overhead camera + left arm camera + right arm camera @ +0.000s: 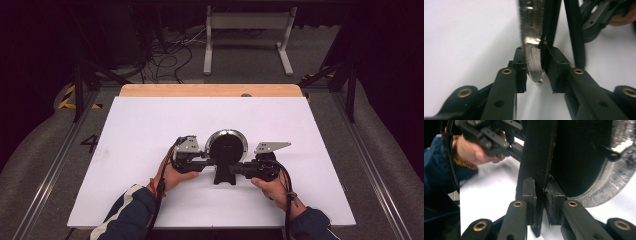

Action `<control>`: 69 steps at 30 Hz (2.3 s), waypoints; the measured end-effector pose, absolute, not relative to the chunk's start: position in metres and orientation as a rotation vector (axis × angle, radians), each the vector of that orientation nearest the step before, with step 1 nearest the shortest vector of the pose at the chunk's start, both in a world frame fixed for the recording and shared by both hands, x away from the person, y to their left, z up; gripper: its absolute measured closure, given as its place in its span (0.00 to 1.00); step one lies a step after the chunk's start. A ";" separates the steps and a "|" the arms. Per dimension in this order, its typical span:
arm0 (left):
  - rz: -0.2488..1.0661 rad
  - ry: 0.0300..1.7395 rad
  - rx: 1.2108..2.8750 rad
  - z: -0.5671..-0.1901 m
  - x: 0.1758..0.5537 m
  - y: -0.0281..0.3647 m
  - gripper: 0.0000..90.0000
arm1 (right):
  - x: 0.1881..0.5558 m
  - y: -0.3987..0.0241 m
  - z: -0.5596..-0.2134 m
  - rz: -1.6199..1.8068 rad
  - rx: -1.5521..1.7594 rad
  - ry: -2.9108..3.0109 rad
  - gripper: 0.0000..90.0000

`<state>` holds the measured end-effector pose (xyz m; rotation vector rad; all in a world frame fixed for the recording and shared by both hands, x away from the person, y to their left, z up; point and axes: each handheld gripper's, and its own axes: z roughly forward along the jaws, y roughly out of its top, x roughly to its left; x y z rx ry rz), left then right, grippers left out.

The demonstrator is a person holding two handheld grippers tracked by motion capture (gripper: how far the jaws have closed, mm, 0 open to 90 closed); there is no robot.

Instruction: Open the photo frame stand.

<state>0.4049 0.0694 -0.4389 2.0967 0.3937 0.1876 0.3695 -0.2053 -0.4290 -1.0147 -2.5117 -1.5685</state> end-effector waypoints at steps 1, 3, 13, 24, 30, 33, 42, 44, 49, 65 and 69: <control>0.202 0.399 2.102 -0.438 0.404 0.068 0.77 | 0.370 -0.206 -0.429 -1.567 -1.032 -2.513 0.88; 0.225 0.405 2.101 -0.438 0.403 0.067 0.77 | 0.371 -0.207 -0.429 -1.575 -1.033 -2.499 0.88; 0.357 0.446 2.116 -0.437 0.406 0.075 0.83 | 0.371 -0.202 -0.428 -1.593 -1.034 -2.490 0.87; 0.464 0.461 2.135 -0.438 0.408 0.073 0.80 | 0.373 -0.196 -0.433 -1.586 -1.077 -2.495 0.87; 0.449 0.462 2.131 -0.439 0.409 0.074 0.79 | 0.372 -0.193 -0.436 -1.580 -1.073 -2.509 0.88; 0.446 0.460 2.130 -0.440 0.408 0.074 0.79 | 0.371 -0.193 -0.437 -1.568 -1.075 -2.528 0.88; 0.420 0.486 2.112 -0.441 0.409 0.075 0.77 | 0.371 -0.194 -0.440 -1.571 -1.063 -2.522 0.88; 0.416 0.492 2.110 -0.441 0.408 0.075 0.77 | 0.370 -0.194 -0.439 -1.571 -1.069 -2.530 0.88; 0.411 0.503 2.103 -0.440 0.408 0.077 0.77 | 0.368 -0.195 -0.439 -1.567 -1.064 -2.558 0.89; 0.405 0.487 2.077 -0.432 0.404 0.086 0.79 | 0.366 -0.200 -0.437 -1.560 -1.070 -2.575 0.94; 0.405 0.477 2.070 -0.430 0.403 0.088 0.78 | 0.366 -0.200 -0.436 -1.561 -1.071 -2.580 0.94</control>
